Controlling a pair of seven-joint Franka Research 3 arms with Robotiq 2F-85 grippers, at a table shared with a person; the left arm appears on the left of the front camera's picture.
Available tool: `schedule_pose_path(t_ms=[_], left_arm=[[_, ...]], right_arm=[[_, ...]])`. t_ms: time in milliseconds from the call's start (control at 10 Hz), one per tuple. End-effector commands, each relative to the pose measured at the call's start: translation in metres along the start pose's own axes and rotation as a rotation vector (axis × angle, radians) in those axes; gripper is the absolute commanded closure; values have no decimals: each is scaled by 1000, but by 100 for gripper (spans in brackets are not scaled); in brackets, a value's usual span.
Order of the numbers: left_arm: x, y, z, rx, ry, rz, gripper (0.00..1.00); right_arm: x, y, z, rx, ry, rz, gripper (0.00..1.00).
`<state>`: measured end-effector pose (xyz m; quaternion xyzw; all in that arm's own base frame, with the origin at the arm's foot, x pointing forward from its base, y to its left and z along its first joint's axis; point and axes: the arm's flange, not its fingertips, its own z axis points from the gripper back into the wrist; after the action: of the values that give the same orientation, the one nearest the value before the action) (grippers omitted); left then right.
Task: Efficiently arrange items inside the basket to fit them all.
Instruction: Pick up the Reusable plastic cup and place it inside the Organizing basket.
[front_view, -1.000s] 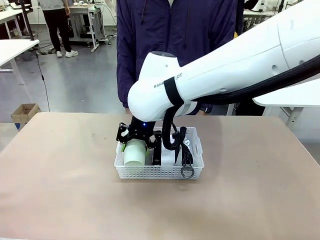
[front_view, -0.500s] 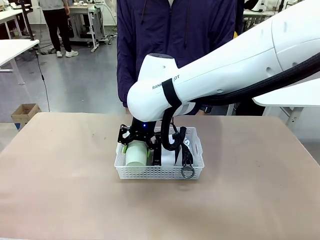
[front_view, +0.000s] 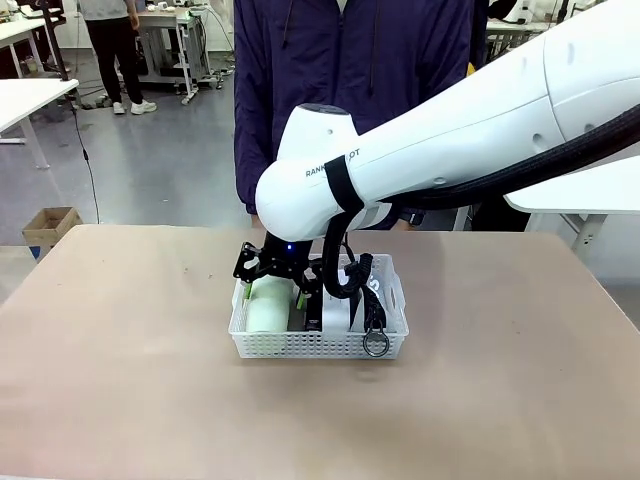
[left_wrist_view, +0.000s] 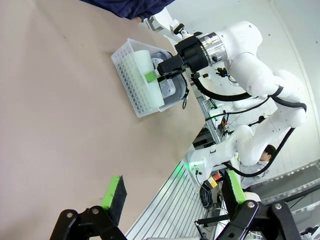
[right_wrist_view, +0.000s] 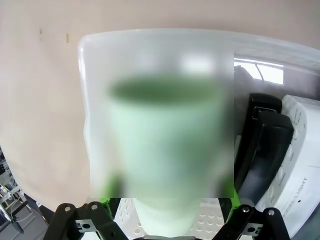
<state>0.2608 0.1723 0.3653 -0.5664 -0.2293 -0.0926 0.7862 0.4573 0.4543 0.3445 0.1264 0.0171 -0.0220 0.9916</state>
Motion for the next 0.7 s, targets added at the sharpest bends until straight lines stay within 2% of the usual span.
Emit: schedule_pose_path(t_ms=[0, 300, 400, 600], left_arm=[[1, -4, 1, -13, -8, 10, 0], [1, -4, 1, -13, -8, 10, 0], [1, -4, 1, -13, -8, 10, 0], [1, -4, 1, -13, -8, 10, 0]], right_arm=[[-3, 1, 1, -3, -53, -14, 0], [-6, -13, 19, 65, -58, 3, 0], [-9, -32, 38, 119, -42, 39, 0], [-18, -104, 85, 260, 27, 113, 0]])
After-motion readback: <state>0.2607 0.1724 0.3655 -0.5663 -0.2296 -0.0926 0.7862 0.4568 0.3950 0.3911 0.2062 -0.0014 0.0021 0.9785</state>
